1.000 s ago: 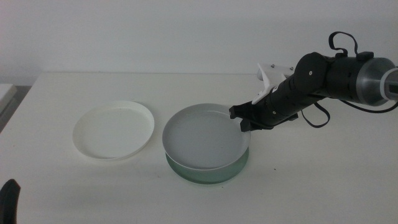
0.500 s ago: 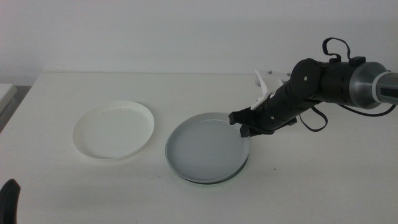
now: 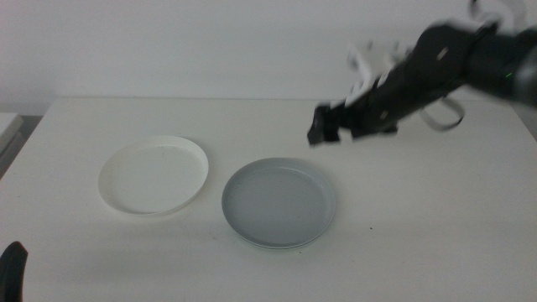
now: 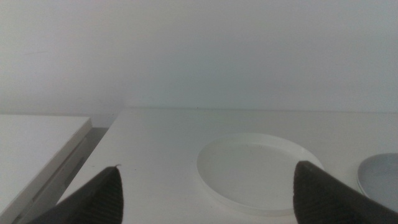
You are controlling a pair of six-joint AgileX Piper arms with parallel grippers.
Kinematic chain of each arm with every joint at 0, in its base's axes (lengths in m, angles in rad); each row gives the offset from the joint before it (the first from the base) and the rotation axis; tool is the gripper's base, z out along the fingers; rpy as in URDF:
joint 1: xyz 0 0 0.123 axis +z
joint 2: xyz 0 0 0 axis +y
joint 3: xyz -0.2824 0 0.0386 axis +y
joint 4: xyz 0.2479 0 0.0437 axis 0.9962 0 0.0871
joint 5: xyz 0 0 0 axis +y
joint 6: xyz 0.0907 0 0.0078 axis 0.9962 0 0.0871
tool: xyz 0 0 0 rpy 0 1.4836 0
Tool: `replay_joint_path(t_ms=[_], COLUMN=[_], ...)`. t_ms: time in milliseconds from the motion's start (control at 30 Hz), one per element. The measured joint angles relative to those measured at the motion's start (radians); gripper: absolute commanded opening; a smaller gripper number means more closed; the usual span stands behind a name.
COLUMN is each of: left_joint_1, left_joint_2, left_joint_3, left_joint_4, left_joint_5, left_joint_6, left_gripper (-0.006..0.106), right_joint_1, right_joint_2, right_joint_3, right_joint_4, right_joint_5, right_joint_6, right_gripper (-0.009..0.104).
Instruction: Stack the three bowls on top of each other.
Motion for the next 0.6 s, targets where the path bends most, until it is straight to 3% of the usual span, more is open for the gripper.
replay_joint_path(t_ms=[100, 333, 600], left_joint_1=[0.0, 0.0, 0.0], left_joint_2=[0.0, 0.0, 0.0], left_joint_3=[0.0, 0.0, 0.0], left_joint_4=[0.0, 0.0, 0.0], left_joint_5=[0.0, 0.0, 0.0], left_joint_6=[0.0, 0.0, 0.0], left_gripper=[0.094, 0.094, 0.094], right_joint_1=[0.0, -0.002, -0.002], right_joint_2=[-0.131, -0.464, -0.768], right_joint_3=[-0.022, -0.027, 0.121], right_joint_4=[0.004, 0.098, 0.11], right_joint_5=[0.057, 0.202, 0.25], right_joint_6=[-0.097, -0.318, -0.367], right_gripper=[0.088, 0.088, 0.088])
